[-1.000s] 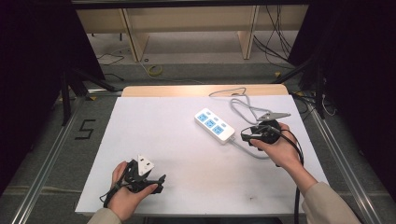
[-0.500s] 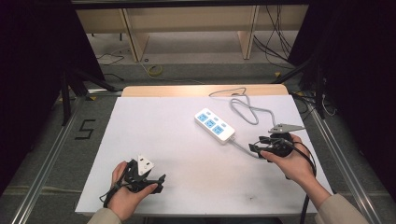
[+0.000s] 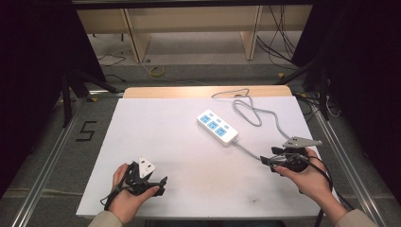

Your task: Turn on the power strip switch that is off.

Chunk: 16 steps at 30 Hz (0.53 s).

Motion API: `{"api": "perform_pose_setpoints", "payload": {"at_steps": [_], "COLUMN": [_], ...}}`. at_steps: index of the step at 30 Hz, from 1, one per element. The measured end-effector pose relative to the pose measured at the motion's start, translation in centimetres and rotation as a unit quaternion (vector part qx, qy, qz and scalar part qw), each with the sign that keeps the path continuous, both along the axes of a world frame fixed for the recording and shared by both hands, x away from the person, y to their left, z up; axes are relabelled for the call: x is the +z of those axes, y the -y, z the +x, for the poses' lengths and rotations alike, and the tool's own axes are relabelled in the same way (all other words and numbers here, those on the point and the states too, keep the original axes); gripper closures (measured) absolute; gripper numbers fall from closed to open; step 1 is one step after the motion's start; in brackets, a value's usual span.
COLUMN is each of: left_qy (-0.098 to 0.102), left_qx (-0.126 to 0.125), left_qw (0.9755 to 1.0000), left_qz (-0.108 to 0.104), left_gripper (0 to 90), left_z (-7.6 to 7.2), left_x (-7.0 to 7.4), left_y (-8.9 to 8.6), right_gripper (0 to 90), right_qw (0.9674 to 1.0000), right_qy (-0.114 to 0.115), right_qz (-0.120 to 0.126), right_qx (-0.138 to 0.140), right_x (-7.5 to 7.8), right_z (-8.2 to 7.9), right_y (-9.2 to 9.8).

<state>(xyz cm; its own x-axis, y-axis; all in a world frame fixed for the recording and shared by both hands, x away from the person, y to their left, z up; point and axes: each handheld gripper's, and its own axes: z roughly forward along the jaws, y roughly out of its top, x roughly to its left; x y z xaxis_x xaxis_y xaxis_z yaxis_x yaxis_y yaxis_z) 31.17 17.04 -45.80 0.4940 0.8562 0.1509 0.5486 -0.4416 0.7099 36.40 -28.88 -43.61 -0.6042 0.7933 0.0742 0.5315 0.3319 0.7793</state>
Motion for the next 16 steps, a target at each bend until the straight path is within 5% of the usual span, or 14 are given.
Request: {"api": "perform_pose_setpoints", "payload": {"at_steps": [16], "left_qy": [-0.004], "left_qx": [-0.005], "left_qw": [0.9999], "left_qz": [-0.012], "left_gripper": [13.7], "left_z": [-0.1], "left_x": [0.1], "left_y": [0.5], "right_gripper": [35.1], "right_qw": [0.9997], "right_qy": [0.014], "right_qz": [0.019], "right_qx": [-0.001], "right_x": [-0.3], "right_z": [-2.1], "right_y": [1.1]}}
